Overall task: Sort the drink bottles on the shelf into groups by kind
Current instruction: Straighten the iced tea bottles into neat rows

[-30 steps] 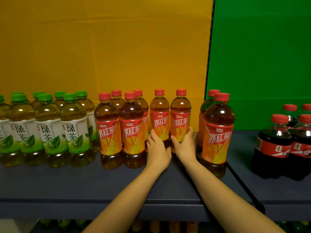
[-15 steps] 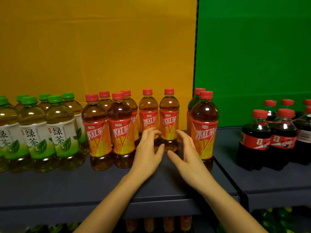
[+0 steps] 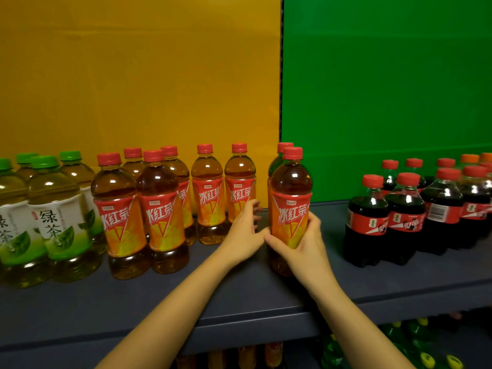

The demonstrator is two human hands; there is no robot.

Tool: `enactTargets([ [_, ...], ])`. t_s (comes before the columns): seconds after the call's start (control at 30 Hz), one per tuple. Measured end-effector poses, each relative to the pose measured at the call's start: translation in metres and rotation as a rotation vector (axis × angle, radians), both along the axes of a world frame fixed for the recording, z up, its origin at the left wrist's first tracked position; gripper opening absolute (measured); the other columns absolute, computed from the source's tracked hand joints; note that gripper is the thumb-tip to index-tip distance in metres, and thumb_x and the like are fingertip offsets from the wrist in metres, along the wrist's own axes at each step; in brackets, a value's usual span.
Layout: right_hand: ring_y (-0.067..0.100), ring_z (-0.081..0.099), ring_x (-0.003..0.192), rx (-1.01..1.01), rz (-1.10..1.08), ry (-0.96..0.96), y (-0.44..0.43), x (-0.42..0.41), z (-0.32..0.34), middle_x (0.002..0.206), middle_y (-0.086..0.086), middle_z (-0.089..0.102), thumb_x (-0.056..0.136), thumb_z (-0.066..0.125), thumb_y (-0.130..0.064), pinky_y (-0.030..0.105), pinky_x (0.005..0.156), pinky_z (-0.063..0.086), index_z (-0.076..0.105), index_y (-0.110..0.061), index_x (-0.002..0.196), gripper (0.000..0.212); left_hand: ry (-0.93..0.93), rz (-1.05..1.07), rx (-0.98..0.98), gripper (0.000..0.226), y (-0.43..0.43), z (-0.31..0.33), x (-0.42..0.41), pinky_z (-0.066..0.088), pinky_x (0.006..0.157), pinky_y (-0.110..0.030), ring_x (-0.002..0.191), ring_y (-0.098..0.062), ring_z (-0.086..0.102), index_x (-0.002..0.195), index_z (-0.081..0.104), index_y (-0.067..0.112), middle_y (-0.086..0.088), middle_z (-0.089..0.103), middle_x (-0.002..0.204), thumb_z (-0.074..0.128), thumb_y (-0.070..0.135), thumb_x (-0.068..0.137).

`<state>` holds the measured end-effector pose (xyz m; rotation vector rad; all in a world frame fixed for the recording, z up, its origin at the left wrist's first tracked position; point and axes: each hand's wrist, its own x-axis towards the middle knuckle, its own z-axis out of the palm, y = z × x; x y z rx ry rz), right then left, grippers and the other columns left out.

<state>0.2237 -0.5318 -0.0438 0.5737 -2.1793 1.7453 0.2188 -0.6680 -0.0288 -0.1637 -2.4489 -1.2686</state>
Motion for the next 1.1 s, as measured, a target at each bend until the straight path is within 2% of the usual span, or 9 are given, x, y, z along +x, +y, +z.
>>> enactTargets([
  [0.13,0.017,0.058,0.108,-0.070,0.058,-0.037,0.006,-0.004,0.003,0.117,0.001,0.059,0.074,0.075,-0.023,0.031,0.091,0.046,0.041,-0.022,0.118,0.056,-0.060,-0.051,0.074,0.069,0.002,0.002,-0.008,0.036,0.109,-0.042,0.133,-0.020,0.037,0.144,0.017,0.012,-0.007,0.034,0.147,0.058,0.018,0.089],
  [0.3,0.015,0.061,0.104,-0.181,0.123,-0.034,0.027,-0.003,0.006,0.112,-0.001,0.063,0.075,0.074,-0.022,0.043,0.096,0.048,0.047,-0.021,0.116,0.049,-0.086,-0.096,0.234,0.076,0.020,0.005,-0.018,0.040,0.101,-0.028,0.120,-0.011,0.043,0.143,0.013,0.011,0.000,0.041,0.132,0.062,0.015,0.085],
  [0.47,0.004,0.059,0.102,-0.194,0.172,0.004,0.052,-0.003,0.016,0.110,-0.008,0.060,0.079,0.069,-0.020,0.026,0.088,0.047,0.045,-0.037,0.102,0.037,-0.029,0.035,0.190,0.073,0.034,-0.002,-0.034,0.043,0.094,-0.030,0.121,-0.021,0.050,0.129,0.030,0.011,-0.007,0.050,0.131,0.076,0.021,0.073],
  [0.57,-0.002,0.056,0.097,-0.199,0.162,0.004,0.061,-0.003,0.017,0.106,-0.012,0.058,0.080,0.067,-0.018,0.018,0.077,0.045,0.042,-0.036,0.100,0.037,0.015,0.087,0.181,0.068,0.038,-0.005,-0.036,0.045,0.095,-0.032,0.118,-0.023,0.052,0.125,0.033,0.009,-0.009,0.052,0.128,0.076,0.020,0.074],
  [0.7,-0.002,0.055,0.095,-0.212,0.172,-0.018,0.063,-0.003,0.018,0.105,-0.013,0.058,0.081,0.066,-0.017,0.017,0.074,0.043,0.041,-0.033,0.106,0.039,0.040,0.121,0.148,0.067,0.037,-0.005,-0.027,0.044,0.097,-0.033,0.120,-0.022,0.050,0.125,0.031,0.009,-0.008,0.050,0.129,0.075,0.021,0.075],
  [0.83,-0.007,0.059,0.085,-0.218,0.219,-0.026,0.053,-0.002,0.024,0.099,-0.017,0.058,0.082,0.065,-0.016,0.011,0.066,0.047,0.043,-0.037,0.101,0.036,0.073,0.140,0.117,0.068,0.028,-0.006,-0.005,0.044,0.098,-0.032,0.119,-0.020,0.050,0.125,0.031,0.010,-0.007,0.051,0.128,0.075,0.024,0.075],
  [0.9,-0.010,0.060,0.085,-0.216,0.255,-0.022,0.045,0.000,0.026,0.099,-0.019,0.058,0.083,0.064,-0.016,0.010,0.070,0.049,0.043,-0.038,0.101,0.035,0.079,0.143,0.083,0.068,0.018,-0.006,0.009,0.044,0.100,-0.037,0.118,-0.019,0.051,0.125,0.032,0.013,-0.005,0.051,0.128,0.075,0.027,0.074],
  [0.97,-0.003,0.058,0.093,-0.211,0.276,-0.037,0.035,0.001,0.027,0.104,-0.018,0.057,0.082,0.065,-0.020,0.017,0.078,0.047,0.040,-0.034,0.112,0.041,0.085,0.153,0.063,0.065,0.006,-0.005,0.025,0.045,0.099,-0.035,0.116,-0.017,0.052,0.123,0.034,0.013,-0.003,0.052,0.127,0.075,0.026,0.074],
  [1.1,-0.002,0.054,0.097,-0.203,0.323,-0.063,0.011,0.003,0.024,0.106,-0.018,0.056,0.081,0.066,-0.023,0.018,0.079,0.042,0.036,-0.033,0.117,0.048,0.115,0.187,0.058,0.068,-0.022,-0.006,0.053,0.045,0.100,-0.033,0.116,-0.013,0.052,0.125,0.034,0.016,0.001,0.054,0.127,0.076,0.029,0.073],
])
